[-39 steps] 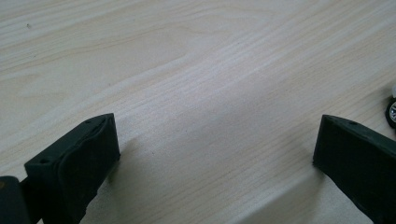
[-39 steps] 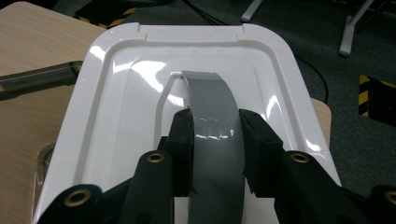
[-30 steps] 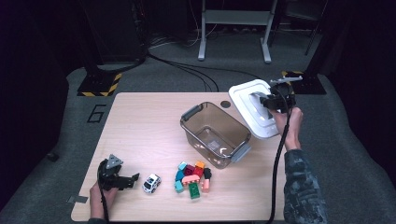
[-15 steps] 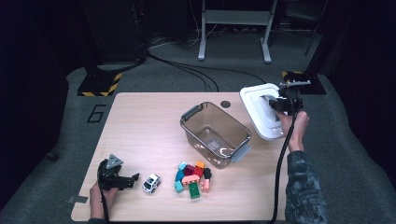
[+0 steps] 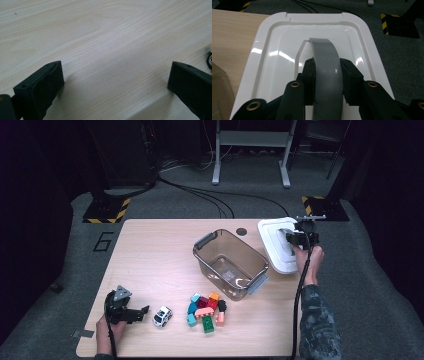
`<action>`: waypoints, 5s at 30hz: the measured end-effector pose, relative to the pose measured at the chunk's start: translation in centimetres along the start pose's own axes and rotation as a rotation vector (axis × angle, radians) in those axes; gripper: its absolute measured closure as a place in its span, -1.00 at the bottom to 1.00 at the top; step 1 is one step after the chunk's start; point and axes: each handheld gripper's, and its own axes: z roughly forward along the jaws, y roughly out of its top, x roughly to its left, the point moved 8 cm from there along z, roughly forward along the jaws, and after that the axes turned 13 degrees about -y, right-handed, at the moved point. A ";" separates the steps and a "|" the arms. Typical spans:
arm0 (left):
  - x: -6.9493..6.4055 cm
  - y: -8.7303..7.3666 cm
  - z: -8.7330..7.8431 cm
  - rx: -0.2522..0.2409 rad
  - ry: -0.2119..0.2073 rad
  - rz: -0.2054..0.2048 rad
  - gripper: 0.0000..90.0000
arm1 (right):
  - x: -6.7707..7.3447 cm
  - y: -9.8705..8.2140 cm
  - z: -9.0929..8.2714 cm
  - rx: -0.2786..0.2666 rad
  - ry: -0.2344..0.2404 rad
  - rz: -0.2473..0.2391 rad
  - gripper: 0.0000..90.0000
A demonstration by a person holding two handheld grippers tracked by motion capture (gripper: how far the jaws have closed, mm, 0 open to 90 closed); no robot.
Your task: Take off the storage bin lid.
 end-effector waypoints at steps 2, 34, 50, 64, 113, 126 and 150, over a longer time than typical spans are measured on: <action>0.0 0.0 0.0 0.000 0.000 0.000 -0.99 | 0.3 -0.4 0.4 0.014 -0.002 0.001 0.50; 0.0 0.0 0.0 0.000 0.000 0.000 -1.00 | 2.5 -7.4 6.7 0.104 -0.079 0.047 0.49; 0.0 0.0 0.0 -0.003 -0.001 0.002 -1.00 | 1.3 -8.3 1.2 0.041 0.026 0.023 -0.29; -0.1 -0.3 -0.3 0.004 0.002 -0.003 -0.99 | 2.2 -14.7 -3.1 0.034 0.120 -0.032 -0.76; -10.1 3.1 2.7 0.191 -0.112 0.031 -0.08 | 3.8 -21.7 -4.3 0.034 0.124 -0.097 -0.93; -10.2 3.2 2.9 0.215 -0.084 0.041 0.07 | 3.7 -21.7 -4.4 0.024 0.128 -0.084 -0.91; -8.1 7.3 -1.9 -0.020 -0.115 -0.002 0.08 | 3.6 -21.6 -4.4 0.027 0.130 -0.074 -0.91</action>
